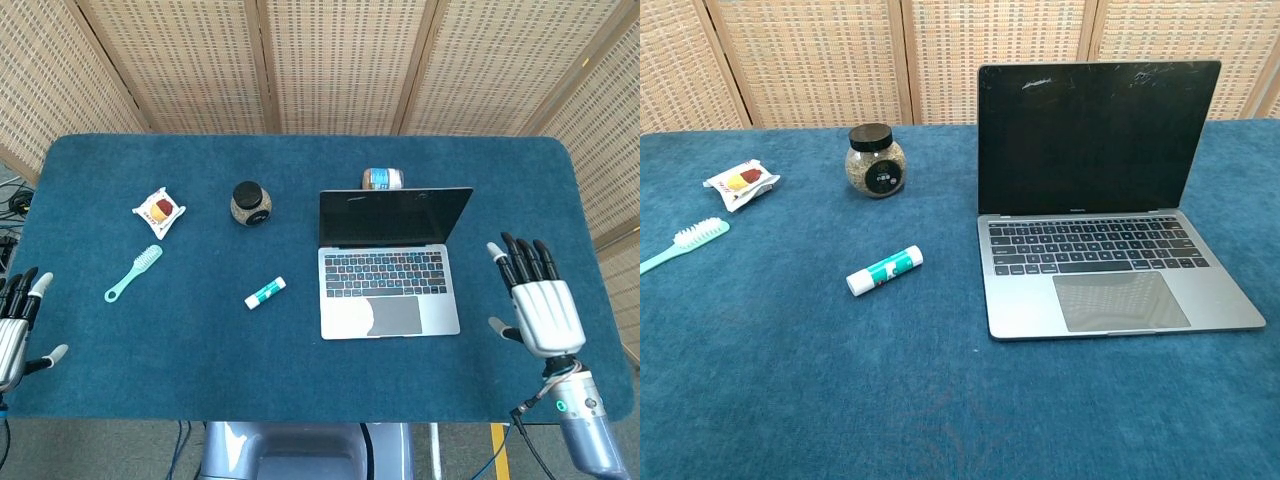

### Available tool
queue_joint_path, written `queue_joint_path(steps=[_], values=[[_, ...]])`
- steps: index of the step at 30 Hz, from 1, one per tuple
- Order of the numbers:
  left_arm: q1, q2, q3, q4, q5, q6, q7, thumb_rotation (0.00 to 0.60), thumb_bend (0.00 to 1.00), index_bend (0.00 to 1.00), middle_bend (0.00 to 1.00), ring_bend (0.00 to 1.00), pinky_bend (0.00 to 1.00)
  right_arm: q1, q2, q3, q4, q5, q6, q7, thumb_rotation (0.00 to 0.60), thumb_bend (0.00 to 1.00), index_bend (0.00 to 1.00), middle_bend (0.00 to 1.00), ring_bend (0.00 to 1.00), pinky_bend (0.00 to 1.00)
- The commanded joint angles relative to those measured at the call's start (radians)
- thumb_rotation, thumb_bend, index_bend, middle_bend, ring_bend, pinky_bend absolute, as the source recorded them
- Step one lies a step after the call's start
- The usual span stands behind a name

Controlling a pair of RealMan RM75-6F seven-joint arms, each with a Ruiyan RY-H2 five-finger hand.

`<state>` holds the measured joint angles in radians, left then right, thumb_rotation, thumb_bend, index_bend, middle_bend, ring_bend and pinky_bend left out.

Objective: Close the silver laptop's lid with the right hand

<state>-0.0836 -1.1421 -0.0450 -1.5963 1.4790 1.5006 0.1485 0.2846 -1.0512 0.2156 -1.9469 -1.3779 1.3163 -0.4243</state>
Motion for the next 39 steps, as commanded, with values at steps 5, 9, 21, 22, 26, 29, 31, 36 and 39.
queue_joint_path(steps=[5,9,21,22,26,29,31,36,39], values=[[-0.003,-0.001,-0.002,0.007,-0.006,-0.009,-0.008,0.6,0.1,0.0,0.0,0.0,0.0,0.141,-0.046,0.102,-0.054,0.18,-0.091,-0.152,0.6,0.13,0.0,0.0,0.0,0.0],[-0.008,-0.004,-0.002,0.012,-0.013,-0.023,-0.008,0.6,0.09,0.0,0.0,0.0,0.0,0.227,-0.074,0.142,-0.061,0.296,-0.119,-0.262,0.6,0.14,0.0,0.0,0.0,0.0],[-0.021,-0.015,-0.003,0.026,-0.025,-0.051,-0.005,0.6,0.1,0.0,0.0,0.0,0.0,0.42,-0.185,0.187,0.031,0.442,-0.143,-0.397,0.6,0.59,0.08,0.02,0.0,0.0],[-0.022,-0.015,-0.003,0.026,-0.026,-0.053,-0.007,0.6,0.1,0.0,0.0,0.0,0.0,0.435,-0.199,0.186,0.047,0.451,-0.145,-0.404,0.6,0.62,0.09,0.02,0.0,0.0],[-0.027,-0.017,-0.001,0.031,-0.029,-0.066,-0.01,0.6,0.1,0.0,0.0,0.0,0.0,0.487,-0.241,0.183,0.108,0.498,-0.159,-0.426,0.6,0.74,0.1,0.06,0.0,0.01],[-0.034,-0.023,0.003,0.037,-0.03,-0.083,-0.009,0.6,0.1,0.0,0.0,0.0,0.0,0.531,-0.27,0.183,0.162,0.556,-0.178,-0.446,0.6,0.82,0.14,0.11,0.0,0.06],[-0.038,-0.027,0.006,0.041,-0.03,-0.094,-0.006,0.6,0.1,0.0,0.0,0.0,0.0,0.56,-0.283,0.179,0.201,0.577,-0.187,-0.471,0.6,0.87,0.17,0.14,0.02,0.09],[-0.046,-0.036,0.008,0.05,-0.033,-0.109,-0.002,0.6,0.1,0.0,0.0,0.0,0.0,0.604,-0.296,0.185,0.239,0.62,-0.179,-0.504,0.6,0.96,0.21,0.21,0.09,0.14],[-0.051,-0.042,0.01,0.056,-0.036,-0.119,0.004,0.6,0.1,0.0,0.0,0.0,0.0,0.634,-0.301,0.203,0.24,0.699,-0.158,-0.536,0.6,0.97,0.21,0.21,0.09,0.14]])
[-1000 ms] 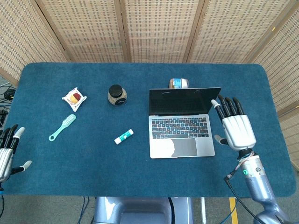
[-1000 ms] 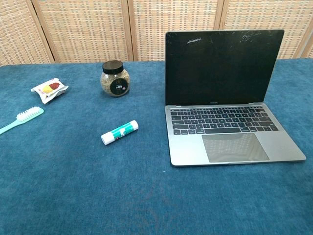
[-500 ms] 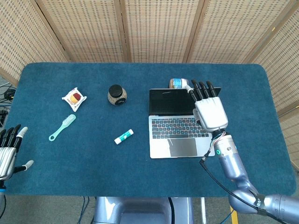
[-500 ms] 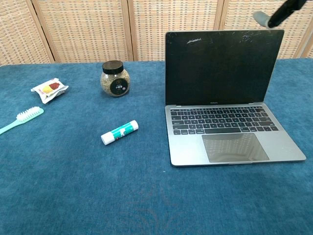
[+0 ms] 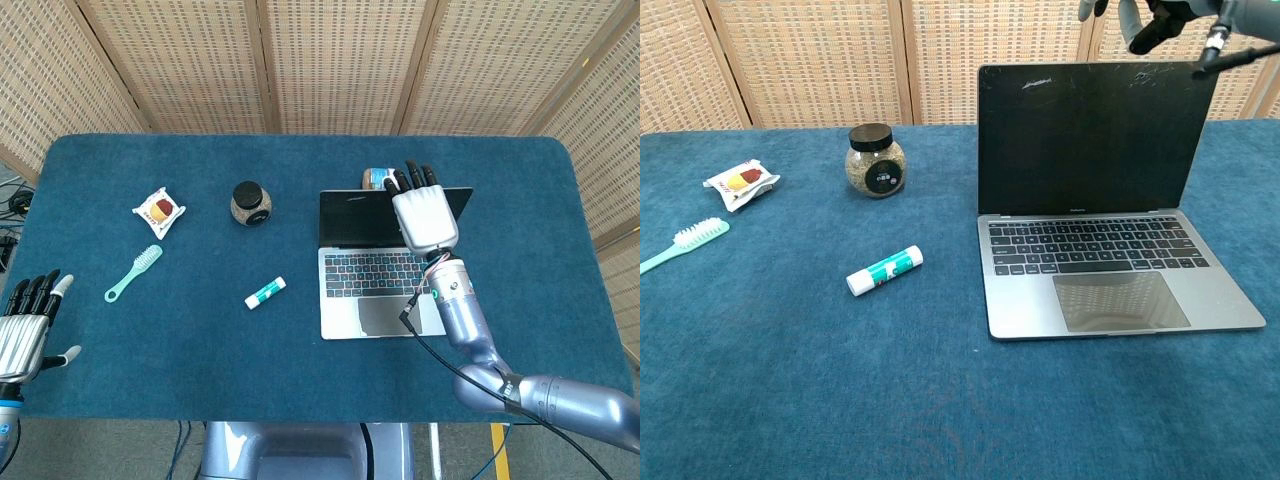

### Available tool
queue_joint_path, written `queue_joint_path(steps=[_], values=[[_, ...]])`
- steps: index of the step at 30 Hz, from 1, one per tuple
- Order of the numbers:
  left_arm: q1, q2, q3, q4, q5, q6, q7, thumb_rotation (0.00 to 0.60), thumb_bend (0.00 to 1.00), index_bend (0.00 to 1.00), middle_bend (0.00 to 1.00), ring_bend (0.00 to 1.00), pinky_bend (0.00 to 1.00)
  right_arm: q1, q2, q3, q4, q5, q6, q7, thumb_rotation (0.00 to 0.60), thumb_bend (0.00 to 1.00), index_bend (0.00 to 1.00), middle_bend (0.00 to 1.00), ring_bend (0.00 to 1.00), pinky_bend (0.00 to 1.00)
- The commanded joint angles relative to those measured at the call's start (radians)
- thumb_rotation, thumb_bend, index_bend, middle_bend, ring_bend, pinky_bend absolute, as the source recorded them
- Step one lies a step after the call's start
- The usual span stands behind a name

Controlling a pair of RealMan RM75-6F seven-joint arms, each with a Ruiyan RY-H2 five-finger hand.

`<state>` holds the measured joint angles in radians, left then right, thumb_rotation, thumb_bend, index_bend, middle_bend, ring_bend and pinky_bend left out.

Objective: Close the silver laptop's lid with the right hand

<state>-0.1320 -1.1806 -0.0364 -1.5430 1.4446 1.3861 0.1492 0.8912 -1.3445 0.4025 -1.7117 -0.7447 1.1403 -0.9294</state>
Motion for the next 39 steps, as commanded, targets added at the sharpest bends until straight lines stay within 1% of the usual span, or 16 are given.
queue_joint_path(steps=[1,5,11,17,26,36,39], values=[[-0.004,-0.005,0.002,0.004,-0.002,-0.008,0.006,0.6,0.1,0.0,0.0,0.0,0.0,0.036,-0.008,0.022,0.001,0.091,0.024,-0.04,0.6,0.97,0.21,0.21,0.09,0.14],[-0.009,-0.009,0.006,0.005,-0.001,-0.015,0.013,0.6,0.1,0.0,0.0,0.0,0.0,0.069,-0.013,0.042,-0.008,0.178,0.05,-0.055,0.6,0.97,0.21,0.21,0.09,0.14],[-0.01,-0.01,0.008,0.005,0.0,-0.016,0.012,0.6,0.1,0.0,0.0,0.0,0.0,0.103,-0.043,0.037,0.019,0.215,0.089,-0.064,0.6,0.98,0.22,0.22,0.09,0.14],[-0.012,-0.009,0.008,0.009,-0.001,-0.017,0.006,0.6,0.1,0.0,0.0,0.0,0.0,0.144,-0.098,0.025,0.07,0.267,0.12,-0.09,0.6,0.98,0.24,0.24,0.1,0.14],[-0.015,-0.014,0.009,0.017,0.0,-0.018,0.006,0.6,0.1,0.0,0.0,0.0,0.0,0.177,-0.151,0.014,0.126,0.288,0.132,-0.086,0.6,1.0,0.25,0.24,0.1,0.14],[-0.02,-0.02,0.017,0.018,0.011,-0.024,0.016,0.6,0.1,0.0,0.0,0.0,0.0,0.19,-0.172,0.007,0.166,0.296,0.123,-0.077,0.6,1.0,0.25,0.25,0.1,0.14],[-0.022,-0.022,0.019,0.018,0.013,-0.026,0.019,0.6,0.1,0.0,0.0,0.0,0.0,0.19,-0.179,0.003,0.175,0.307,0.12,-0.074,0.6,1.0,0.26,0.26,0.1,0.15]])
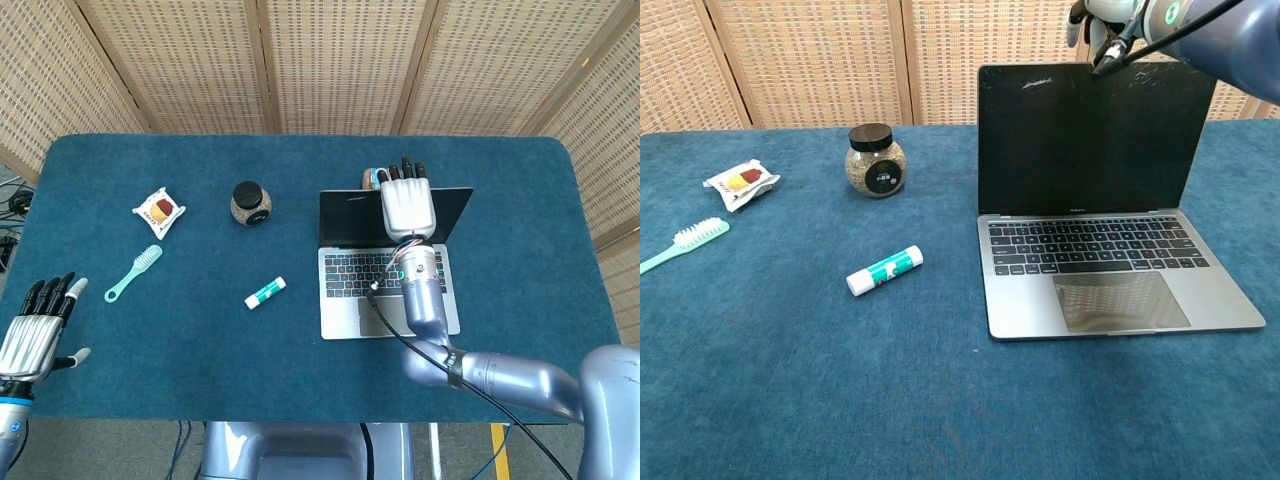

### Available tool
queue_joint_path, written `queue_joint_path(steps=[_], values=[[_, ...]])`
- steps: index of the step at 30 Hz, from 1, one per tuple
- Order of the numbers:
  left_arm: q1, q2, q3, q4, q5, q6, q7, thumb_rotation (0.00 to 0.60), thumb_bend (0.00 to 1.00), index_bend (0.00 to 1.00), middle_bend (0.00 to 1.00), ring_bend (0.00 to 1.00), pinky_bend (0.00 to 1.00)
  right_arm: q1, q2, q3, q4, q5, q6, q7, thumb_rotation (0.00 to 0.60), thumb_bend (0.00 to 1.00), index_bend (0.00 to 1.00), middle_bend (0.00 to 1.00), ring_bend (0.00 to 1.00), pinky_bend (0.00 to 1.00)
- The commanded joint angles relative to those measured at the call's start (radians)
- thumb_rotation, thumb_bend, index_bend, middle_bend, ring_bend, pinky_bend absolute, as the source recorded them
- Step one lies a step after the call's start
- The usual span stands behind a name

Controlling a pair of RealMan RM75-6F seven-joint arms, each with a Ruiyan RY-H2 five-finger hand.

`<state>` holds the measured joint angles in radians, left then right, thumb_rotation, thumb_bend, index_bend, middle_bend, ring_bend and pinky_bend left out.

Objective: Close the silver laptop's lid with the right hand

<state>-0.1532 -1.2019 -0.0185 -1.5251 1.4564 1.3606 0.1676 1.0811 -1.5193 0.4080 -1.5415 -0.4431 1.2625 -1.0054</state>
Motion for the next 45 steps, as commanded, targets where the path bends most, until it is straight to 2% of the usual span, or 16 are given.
queue_joint_path(steps=[1,15,30,45], values=[[-0.001,-0.001,0.001,0.001,0.002,-0.001,0.001,0.6,0.1,0.0,0.0,0.0,0.0,0.0,-0.006,-0.004,0.007,0.008,-0.002,0.002,0.6,1.0,0.27,0.26,0.11,0.15],[-0.002,0.0,0.005,-0.001,0.012,0.005,0.0,0.6,0.11,0.0,0.0,0.0,0.0,0.004,-0.021,-0.015,-0.003,0.0,0.028,0.002,0.6,1.0,0.34,0.34,0.17,0.2],[-0.004,0.003,0.012,-0.01,0.022,0.007,-0.001,0.6,0.11,0.0,0.0,0.0,0.0,-0.008,-0.012,-0.035,-0.054,0.023,0.072,-0.034,0.6,1.0,0.37,0.37,0.2,0.22],[-0.006,0.0,0.011,-0.016,0.021,0.008,0.009,0.6,0.11,0.0,0.0,0.0,0.0,-0.01,0.011,-0.022,-0.22,0.104,0.225,-0.146,0.6,1.0,0.37,0.37,0.2,0.22]])
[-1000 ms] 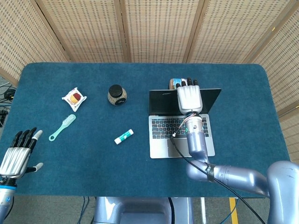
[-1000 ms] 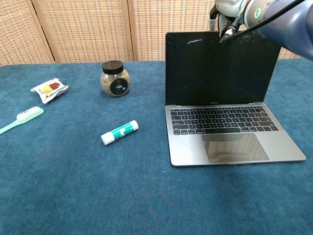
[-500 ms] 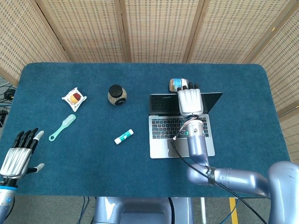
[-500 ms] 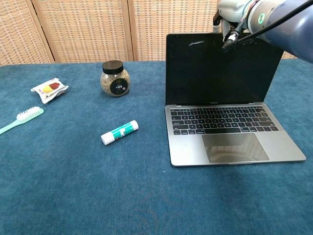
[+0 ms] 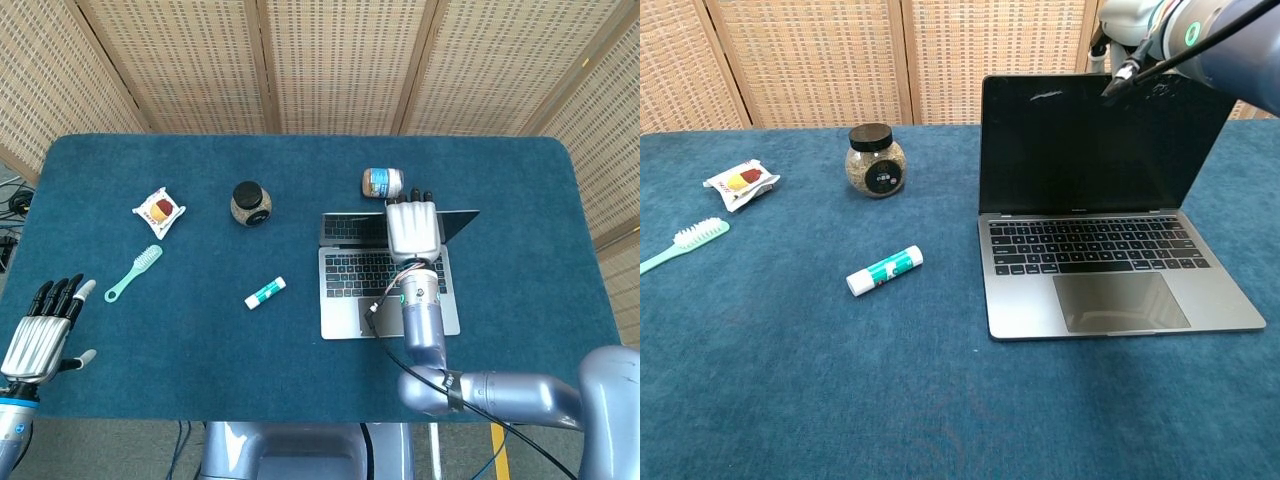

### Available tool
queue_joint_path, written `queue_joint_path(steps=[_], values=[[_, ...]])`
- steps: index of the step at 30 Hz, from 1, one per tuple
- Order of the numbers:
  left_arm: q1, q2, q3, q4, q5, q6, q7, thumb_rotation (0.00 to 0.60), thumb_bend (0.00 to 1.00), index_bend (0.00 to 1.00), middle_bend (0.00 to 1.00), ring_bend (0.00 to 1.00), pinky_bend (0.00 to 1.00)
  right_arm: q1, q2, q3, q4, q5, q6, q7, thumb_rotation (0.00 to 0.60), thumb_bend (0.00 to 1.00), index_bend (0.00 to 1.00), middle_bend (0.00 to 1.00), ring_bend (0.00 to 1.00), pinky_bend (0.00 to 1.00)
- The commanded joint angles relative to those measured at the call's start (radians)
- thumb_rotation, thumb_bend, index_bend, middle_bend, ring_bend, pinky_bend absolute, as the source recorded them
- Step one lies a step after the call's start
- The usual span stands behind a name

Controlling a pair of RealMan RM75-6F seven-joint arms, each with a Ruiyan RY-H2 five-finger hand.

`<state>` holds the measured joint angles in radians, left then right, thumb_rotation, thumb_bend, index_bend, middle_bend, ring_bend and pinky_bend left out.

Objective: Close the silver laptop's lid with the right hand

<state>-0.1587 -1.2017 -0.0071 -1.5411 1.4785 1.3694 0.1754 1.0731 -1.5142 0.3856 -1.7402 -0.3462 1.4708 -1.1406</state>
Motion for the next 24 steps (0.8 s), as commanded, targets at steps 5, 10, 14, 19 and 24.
queue_joint_path(steps=[5,10,14,19,24], values=[[-0.002,-0.002,0.003,-0.005,0.004,-0.001,0.009,0.6,0.11,0.0,0.0,0.0,0.0,-0.012,0.009,-0.005,-0.073,0.0,0.049,-0.009,0.6,1.0,0.37,0.37,0.2,0.22],[-0.001,-0.001,0.004,-0.011,0.01,0.005,0.012,0.6,0.11,0.0,0.0,0.0,0.0,-0.026,0.005,-0.024,-0.121,-0.014,0.086,-0.009,0.6,1.0,0.37,0.37,0.2,0.22],[-0.001,-0.002,0.005,-0.015,0.016,0.009,0.013,0.6,0.11,0.0,0.0,0.0,0.0,-0.041,0.005,-0.039,-0.154,-0.027,0.111,-0.003,0.6,1.0,0.37,0.37,0.2,0.22],[-0.001,-0.004,0.01,-0.018,0.024,0.009,0.018,0.6,0.11,0.0,0.0,0.0,0.0,-0.069,0.013,-0.062,-0.202,-0.046,0.143,0.01,0.6,1.0,0.37,0.37,0.2,0.22],[-0.006,-0.008,0.015,-0.02,0.032,0.001,0.024,0.6,0.11,0.0,0.0,0.0,0.0,-0.092,0.014,-0.089,-0.243,-0.072,0.179,0.017,0.6,1.0,0.37,0.37,0.2,0.22]])
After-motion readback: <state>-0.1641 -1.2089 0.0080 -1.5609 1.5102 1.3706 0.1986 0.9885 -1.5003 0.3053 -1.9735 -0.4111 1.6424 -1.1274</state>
